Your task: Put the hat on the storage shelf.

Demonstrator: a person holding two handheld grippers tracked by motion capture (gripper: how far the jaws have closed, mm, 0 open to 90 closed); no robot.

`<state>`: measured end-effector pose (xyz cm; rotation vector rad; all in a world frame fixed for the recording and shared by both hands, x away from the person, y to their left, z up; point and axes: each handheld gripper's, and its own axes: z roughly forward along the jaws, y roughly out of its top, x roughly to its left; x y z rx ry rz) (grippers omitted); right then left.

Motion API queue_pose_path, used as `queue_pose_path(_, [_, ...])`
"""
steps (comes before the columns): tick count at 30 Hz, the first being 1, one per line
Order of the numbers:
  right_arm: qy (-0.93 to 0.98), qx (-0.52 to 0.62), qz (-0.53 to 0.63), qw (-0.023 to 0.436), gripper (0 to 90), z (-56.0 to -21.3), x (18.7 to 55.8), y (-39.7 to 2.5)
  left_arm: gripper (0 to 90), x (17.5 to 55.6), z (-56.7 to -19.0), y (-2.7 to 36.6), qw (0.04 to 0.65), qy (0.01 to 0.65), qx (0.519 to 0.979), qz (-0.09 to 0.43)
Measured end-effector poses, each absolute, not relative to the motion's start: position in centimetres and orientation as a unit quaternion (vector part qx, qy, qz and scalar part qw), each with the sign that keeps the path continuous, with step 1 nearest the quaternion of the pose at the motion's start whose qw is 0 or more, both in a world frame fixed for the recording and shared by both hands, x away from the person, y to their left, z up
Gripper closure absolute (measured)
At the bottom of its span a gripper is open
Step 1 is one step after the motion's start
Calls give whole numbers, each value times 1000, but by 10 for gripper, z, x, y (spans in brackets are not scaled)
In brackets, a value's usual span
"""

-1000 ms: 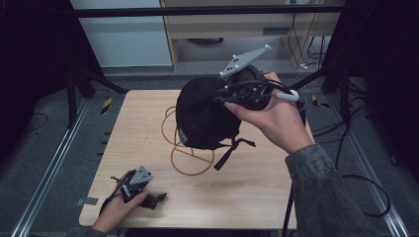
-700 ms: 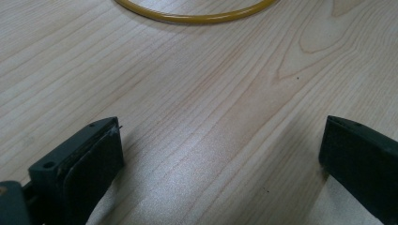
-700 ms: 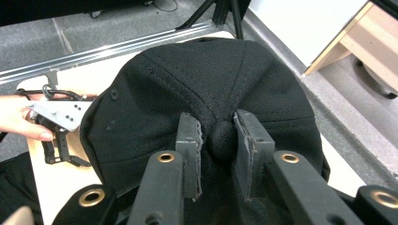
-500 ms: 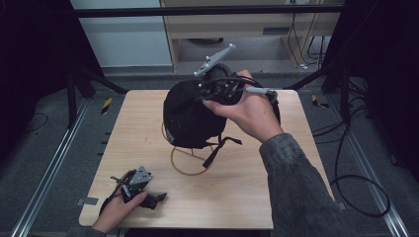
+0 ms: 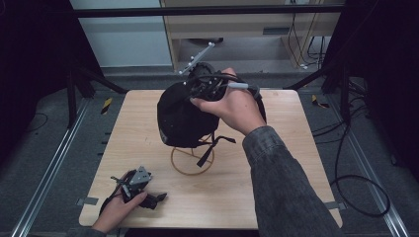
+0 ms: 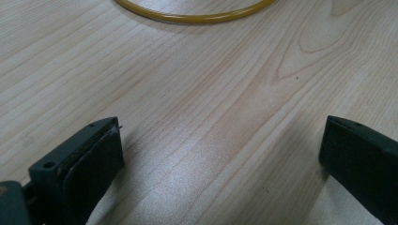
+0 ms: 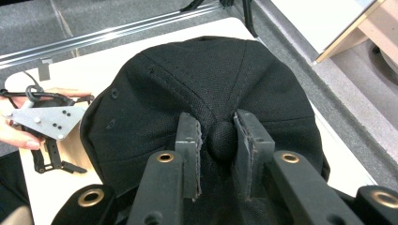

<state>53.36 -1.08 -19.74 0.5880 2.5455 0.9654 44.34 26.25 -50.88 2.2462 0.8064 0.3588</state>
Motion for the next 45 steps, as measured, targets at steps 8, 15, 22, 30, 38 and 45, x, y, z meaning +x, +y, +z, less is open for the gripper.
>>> queue_pose_path(8, [904, 209, 329, 175, 730, -203, 538, 0, 0, 443, -509, 262, 356, 312, 870, 139])
queue_pose_path(15, [906, 212, 322, 174, 727, -209, 543, 3, 0, 443, -509, 262, 356, 313, 869, 139])
queue_pose_path(22, [905, 219, 320, 176, 726, -212, 546, 3, 0, 443, -509, 262, 356, 312, 870, 139])
queue_pose_path(30, [908, 213, 315, 178, 724, -216, 547, 11, 0, 443, -509, 262, 356, 312, 870, 139])
queue_pose_path(38, [912, 212, 305, 174, 721, -224, 549, 19, 0, 443, -509, 262, 357, 313, 869, 138])
queue_pose_path(45, [914, 213, 302, 169, 719, -229, 552, 23, 0, 443, -509, 262, 357, 313, 869, 138])
